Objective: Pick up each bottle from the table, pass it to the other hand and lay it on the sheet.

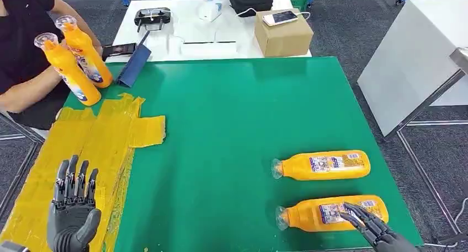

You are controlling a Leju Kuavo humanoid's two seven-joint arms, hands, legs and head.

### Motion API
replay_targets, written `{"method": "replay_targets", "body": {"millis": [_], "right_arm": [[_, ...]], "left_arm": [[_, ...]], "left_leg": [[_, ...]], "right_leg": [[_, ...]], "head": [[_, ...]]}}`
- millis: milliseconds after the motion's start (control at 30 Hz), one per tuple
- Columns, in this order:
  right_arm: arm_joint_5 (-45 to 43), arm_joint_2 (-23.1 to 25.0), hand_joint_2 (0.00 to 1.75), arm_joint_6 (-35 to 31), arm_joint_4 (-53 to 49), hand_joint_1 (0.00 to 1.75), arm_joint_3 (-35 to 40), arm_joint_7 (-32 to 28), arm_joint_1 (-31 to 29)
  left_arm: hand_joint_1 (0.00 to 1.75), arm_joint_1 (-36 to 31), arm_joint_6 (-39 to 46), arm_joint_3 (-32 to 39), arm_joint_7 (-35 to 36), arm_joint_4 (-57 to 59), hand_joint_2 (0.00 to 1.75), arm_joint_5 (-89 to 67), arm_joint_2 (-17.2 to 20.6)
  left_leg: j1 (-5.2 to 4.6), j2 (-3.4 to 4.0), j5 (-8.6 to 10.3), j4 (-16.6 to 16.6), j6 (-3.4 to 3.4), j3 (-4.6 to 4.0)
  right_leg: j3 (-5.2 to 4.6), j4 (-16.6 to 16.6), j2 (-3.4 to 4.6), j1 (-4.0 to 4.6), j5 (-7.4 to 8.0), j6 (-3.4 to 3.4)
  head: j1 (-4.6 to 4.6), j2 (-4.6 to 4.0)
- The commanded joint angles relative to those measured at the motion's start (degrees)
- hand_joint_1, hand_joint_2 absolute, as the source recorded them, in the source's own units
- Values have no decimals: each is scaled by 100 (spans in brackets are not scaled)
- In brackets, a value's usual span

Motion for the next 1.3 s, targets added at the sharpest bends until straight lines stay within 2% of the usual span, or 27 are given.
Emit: {"method": "replay_targets", "body": {"millis": [33,233,333,433,567,700,733,767,833,967,1200,1300], "right_arm": [[231,1400,175,1324,-145,0,-2163,-468,-544],[398,1473,175,1475,-130,0,-2208,-484,-592],[503,1055,175,2014,530,0,-2761,-495,-1247],[950,779,175,1881,951,0,-2670,-580,-1582],[1240,536,175,1508,1452,0,-2211,-375,-1806],[1149,-64,175,867,2423,0,-1454,177,-2072],[1086,-200,175,758,2634,0,-1328,286,-2150],[1060,-354,175,595,2911,0,-1134,389,-2305],[1043,-424,175,512,3062,0,-1026,429,-2398],[731,-878,175,219,3411,0,-394,760,-2539],[421,-1293,175,1,3617,0,328,1062,-2609],[-30,-1613,175,-13,3355,0,480,1170,-2279]], "left_arm": [[0,-237,-7,-178,66,428,175,92,349],[0,-222,7,-194,64,414,175,92,356],[0,-391,-33,-222,78,581,175,159,519],[0,-498,-28,-234,125,662,175,172,561],[0,-558,-51,-288,170,716,175,200,598],[0,-671,-49,-399,217,803,175,230,669],[0,-721,-48,-430,225,845,175,239,696],[0,-771,-42,-456,241,887,175,257,715],[0,-799,-30,-465,251,908,175,263,720],[0,-852,-4,-522,264,948,175,292,774],[0,-898,12,-566,303,979,175,318,827],[0,-934,21,-588,311,1030,175,344,859]], "left_leg": [[17,-30,-3,4,-19,14],[8,-15,-2,-1,-12,10],[6,-10,-2,-3,-11,13],[5,1,2,-7,-9,14],[4,2,2,-5,-6,20],[24,15,-4,-4,-19,33],[11,15,4,-8,-3,30],[5,13,7,-3,3,24],[7,11,9,-2,2,26],[22,14,7,5,-8,30],[0,4,14,3,8,19],[-2,-1,13,5,8,17]], "right_leg": [[25,-9,-13,16,-5,-24],[18,-8,-4,7,-2,-15],[21,-12,0,6,1,-15],[28,-20,12,6,10,-11],[30,-18,9,6,10,-7],[50,-35,34,25,18,-23],[91,-29,25,13,19,-4],[87,-19,20,8,18,2],[92,-21,19,9,20,1],[100,-27,33,24,25,-15],[86,-12,10,3,17,3],[86,-8,5,1,14,3]], "head": [[2,0],[2,0],[4,0],[2,0],[7,0],[4,0],[2,0],[2,0],[4,0],[2,0],[2,0],[2,0]]}}
